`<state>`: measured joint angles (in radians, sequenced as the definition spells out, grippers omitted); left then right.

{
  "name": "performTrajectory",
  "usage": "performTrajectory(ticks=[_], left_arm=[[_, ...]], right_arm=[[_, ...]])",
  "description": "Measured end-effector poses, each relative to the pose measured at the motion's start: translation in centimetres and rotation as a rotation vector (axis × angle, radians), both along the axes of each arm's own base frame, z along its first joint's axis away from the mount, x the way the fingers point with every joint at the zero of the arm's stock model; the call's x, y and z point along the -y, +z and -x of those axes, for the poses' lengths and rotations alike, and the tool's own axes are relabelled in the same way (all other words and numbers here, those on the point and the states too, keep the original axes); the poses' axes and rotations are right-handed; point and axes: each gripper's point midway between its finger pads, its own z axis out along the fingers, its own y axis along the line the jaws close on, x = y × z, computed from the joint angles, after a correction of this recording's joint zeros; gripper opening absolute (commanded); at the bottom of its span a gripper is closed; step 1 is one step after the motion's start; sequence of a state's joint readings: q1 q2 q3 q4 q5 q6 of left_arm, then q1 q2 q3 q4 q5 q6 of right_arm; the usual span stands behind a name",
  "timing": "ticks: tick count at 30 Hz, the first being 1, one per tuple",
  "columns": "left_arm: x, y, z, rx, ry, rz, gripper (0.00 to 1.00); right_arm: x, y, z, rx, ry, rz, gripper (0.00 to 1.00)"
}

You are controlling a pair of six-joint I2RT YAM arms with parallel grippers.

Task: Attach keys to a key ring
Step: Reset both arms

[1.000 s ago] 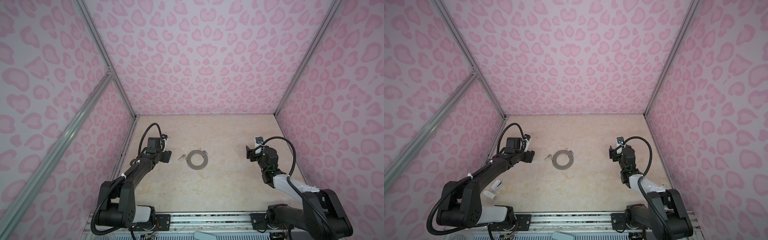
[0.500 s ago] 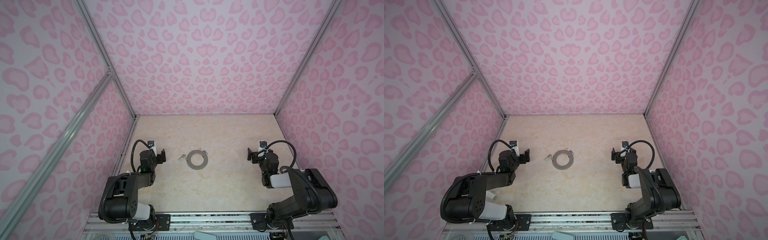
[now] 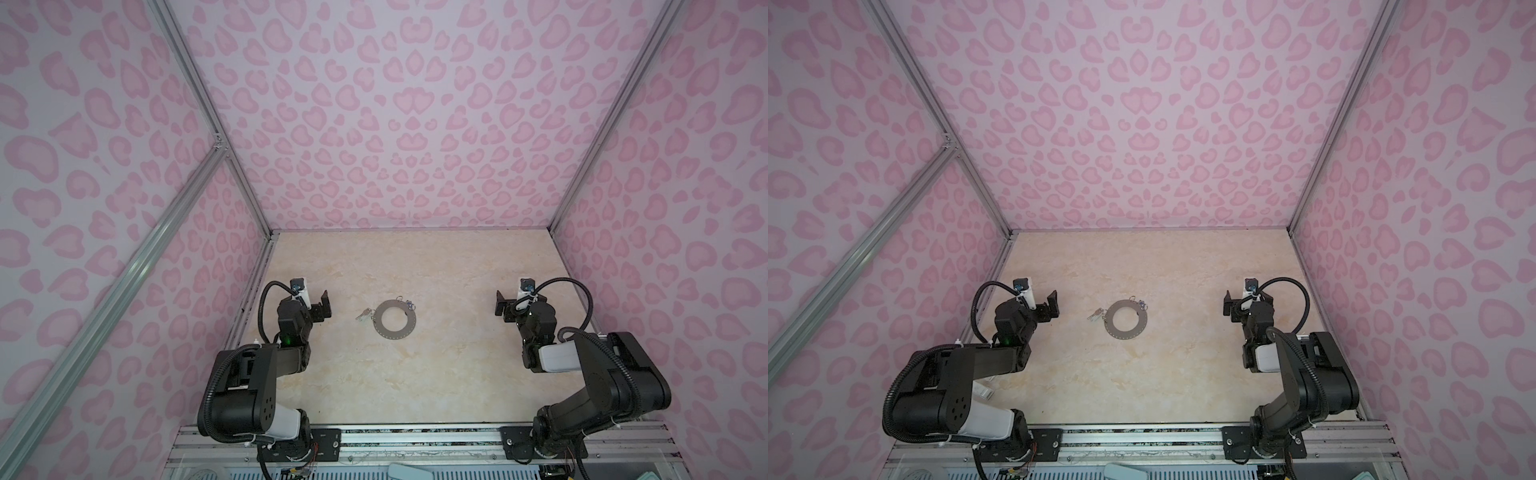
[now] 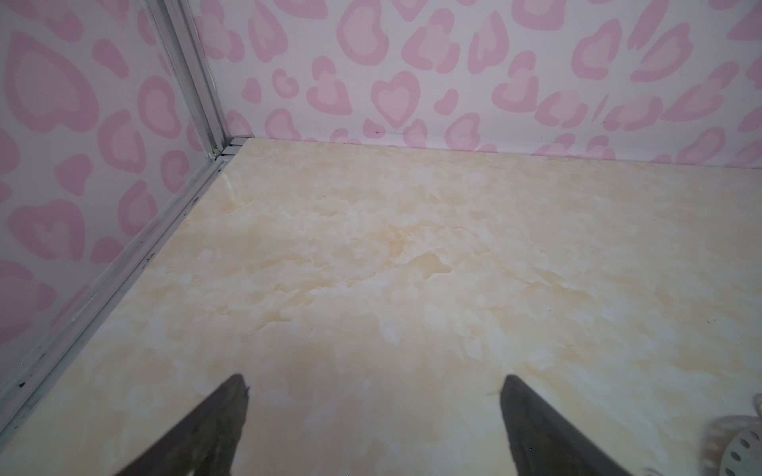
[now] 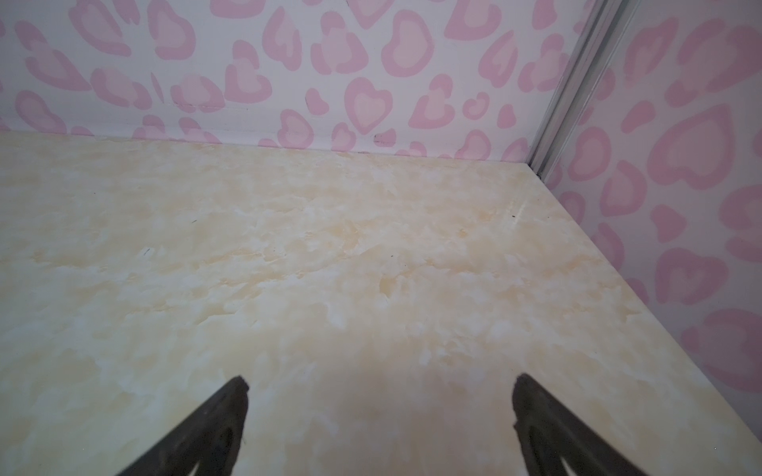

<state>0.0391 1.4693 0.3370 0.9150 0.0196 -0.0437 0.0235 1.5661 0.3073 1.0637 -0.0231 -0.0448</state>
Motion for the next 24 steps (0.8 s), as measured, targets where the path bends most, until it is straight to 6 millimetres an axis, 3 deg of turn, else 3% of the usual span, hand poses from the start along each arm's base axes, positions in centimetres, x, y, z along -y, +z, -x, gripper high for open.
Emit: performTrajectory(ticks=[13,24], left_arm=[[0.1,-0.1,0.1,-0.001,-0.004,0.001,0.96],[1.8,0.1,0.4,0.021,-0.127,0.011,0.97]], right_arm=[[0.2,0.1,0.0,0.005,-0.007,-0.008,1.00],[0.3,0.1,-0.1,0.004,0.029,-0.040,1.00]])
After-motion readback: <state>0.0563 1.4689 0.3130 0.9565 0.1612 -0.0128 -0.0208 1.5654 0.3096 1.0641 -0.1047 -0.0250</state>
